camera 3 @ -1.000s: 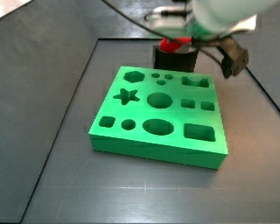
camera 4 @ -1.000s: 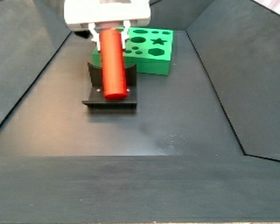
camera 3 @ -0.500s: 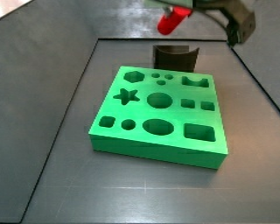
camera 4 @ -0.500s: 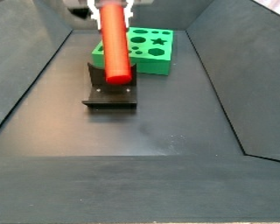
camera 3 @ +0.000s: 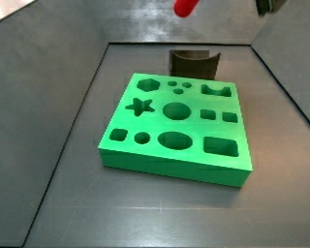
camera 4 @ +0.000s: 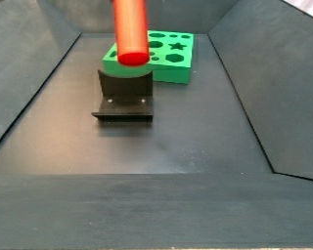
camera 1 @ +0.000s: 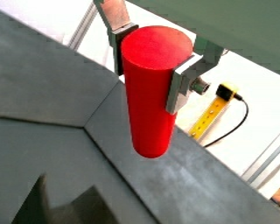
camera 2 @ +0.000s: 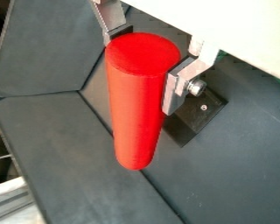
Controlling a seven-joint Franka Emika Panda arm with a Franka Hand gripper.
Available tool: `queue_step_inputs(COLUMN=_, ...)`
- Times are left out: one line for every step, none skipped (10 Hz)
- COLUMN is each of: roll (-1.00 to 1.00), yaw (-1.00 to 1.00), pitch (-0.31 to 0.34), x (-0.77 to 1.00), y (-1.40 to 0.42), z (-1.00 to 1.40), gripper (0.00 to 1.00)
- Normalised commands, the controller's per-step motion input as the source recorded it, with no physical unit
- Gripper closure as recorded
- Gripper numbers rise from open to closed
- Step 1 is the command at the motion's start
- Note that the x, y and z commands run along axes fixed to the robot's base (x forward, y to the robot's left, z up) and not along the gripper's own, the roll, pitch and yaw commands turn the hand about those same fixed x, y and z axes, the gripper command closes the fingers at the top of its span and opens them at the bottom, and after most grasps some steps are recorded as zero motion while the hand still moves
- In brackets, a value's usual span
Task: Pick up the round object. Move up. Place the round object on the fixture. Regrasp the round object. Move to above the board. Insert the round object.
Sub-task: Move to above the board.
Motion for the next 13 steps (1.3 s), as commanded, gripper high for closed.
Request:
queue_step_inputs(roll=-0.06, yaw=-0.03, pitch=0.05, x=-0.11, y=0.05, z=1.0, gripper=1.0)
queue_step_inputs(roll=-0.06, yaw=-0.02, pitch=0.058, x=-0.1, y=0.04, z=0.92, gripper=1.0)
queue_step_inputs(roll=-0.06, yaw=-0.01, pitch=0.062, x=-0.07, y=0.02, z=0.69, gripper=1.0)
queue_step_inputs(roll=-0.06, yaw=0.0, pitch=0.068, x=-0.06, y=0.01, z=0.57, gripper=1.0)
queue_step_inputs(roll=-0.06, yaw=0.01, pitch=0.076, x=-0.03, y=0.0, z=0.33, gripper=1.0)
queue_step_inputs(roll=-1.0, yaw=-0.14, pitch=-0.03, x=-0.39, y=-1.0, z=0.24, gripper=1.0)
queue_step_inputs(roll=-1.0, yaw=-0.14, pitch=-0.039, x=-0.39, y=-1.0, z=0.23, gripper=1.0)
queue_step_inputs(roll=-1.0, yaw=-0.14, pitch=-0.042, x=-0.41, y=-1.0, z=0.24, gripper=1.0)
queue_step_inputs(roll=-1.0, yaw=-0.15, pitch=-0.04, x=-0.42, y=-1.0, z=0.23, gripper=1.0)
queue_step_inputs(roll=-1.0, yaw=-0.15, pitch=-0.036, x=-0.43, y=-1.0, z=0.23, gripper=1.0)
queue_step_inputs(roll=-1.0, yaw=-0.15, pitch=-0.033, x=-0.44, y=-1.0, z=0.23, gripper=1.0)
queue_step_inputs(roll=-1.0, yaw=-0.15, pitch=-0.023, x=-0.46, y=-1.0, z=0.24, gripper=1.0)
queue_step_inputs(roll=-1.0, yaw=-0.15, pitch=-0.019, x=-0.48, y=-1.0, z=0.24, gripper=1.0)
